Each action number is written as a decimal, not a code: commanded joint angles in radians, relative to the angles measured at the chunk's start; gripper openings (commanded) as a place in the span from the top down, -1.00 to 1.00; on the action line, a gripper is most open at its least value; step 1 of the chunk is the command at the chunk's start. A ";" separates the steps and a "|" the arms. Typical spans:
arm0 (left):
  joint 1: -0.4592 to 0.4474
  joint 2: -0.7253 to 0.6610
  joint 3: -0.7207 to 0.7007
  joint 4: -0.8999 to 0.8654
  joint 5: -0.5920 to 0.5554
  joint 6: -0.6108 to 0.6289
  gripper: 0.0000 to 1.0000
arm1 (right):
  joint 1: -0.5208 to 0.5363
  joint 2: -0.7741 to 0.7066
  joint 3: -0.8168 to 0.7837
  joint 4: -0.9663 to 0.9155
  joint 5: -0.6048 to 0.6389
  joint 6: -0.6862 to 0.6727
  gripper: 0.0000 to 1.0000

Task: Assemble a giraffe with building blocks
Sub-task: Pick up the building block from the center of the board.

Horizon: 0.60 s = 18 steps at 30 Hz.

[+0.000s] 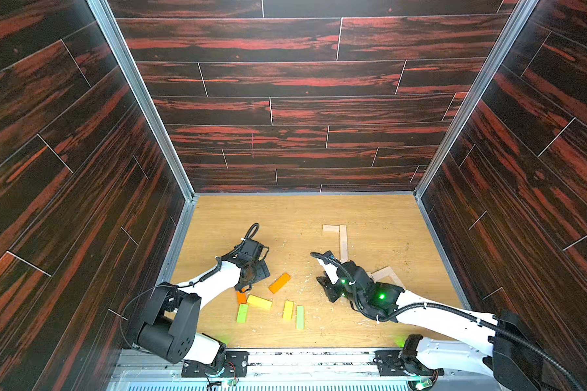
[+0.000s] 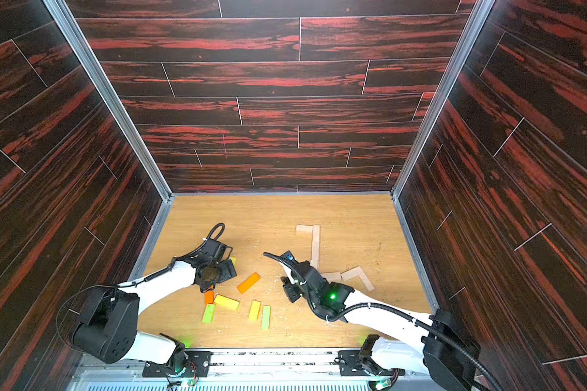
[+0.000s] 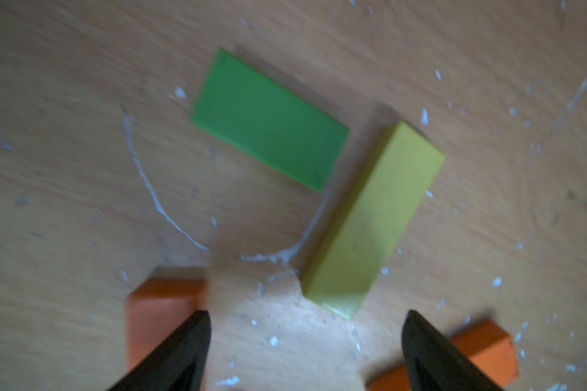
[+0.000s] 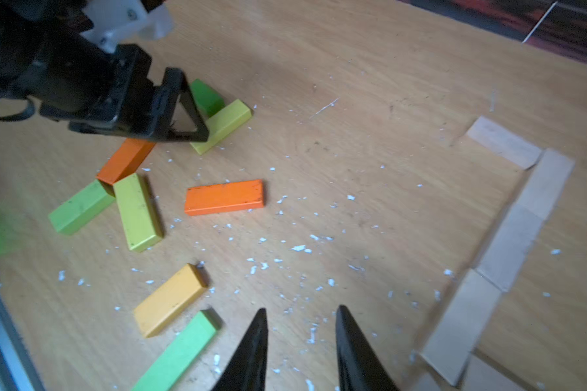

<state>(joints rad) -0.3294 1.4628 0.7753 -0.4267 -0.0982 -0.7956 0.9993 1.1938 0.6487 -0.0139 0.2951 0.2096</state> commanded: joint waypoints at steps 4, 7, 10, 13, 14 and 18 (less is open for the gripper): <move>0.097 0.013 0.116 -0.040 -0.038 0.034 -0.92 | 0.008 0.045 -0.008 0.061 -0.022 0.042 0.31; 0.119 0.078 0.193 -0.091 -0.036 0.097 -0.93 | 0.008 0.055 -0.006 0.068 -0.027 0.041 0.31; 0.149 0.160 0.250 -0.120 0.015 0.156 -0.99 | 0.008 0.067 -0.005 0.071 -0.032 0.037 0.31; 0.163 0.226 0.307 -0.169 0.035 0.202 -1.00 | 0.008 0.082 0.003 0.069 -0.039 0.034 0.31; 0.169 0.241 0.320 -0.182 0.037 0.212 -1.00 | 0.007 0.086 0.005 0.069 -0.041 0.035 0.32; 0.193 0.279 0.352 -0.212 0.018 0.256 -1.00 | 0.007 0.095 0.008 0.065 -0.042 0.033 0.32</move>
<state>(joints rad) -0.1551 1.7344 1.0920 -0.5629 -0.0727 -0.5983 0.9997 1.2671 0.6476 0.0387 0.2630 0.2314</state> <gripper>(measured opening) 0.997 0.343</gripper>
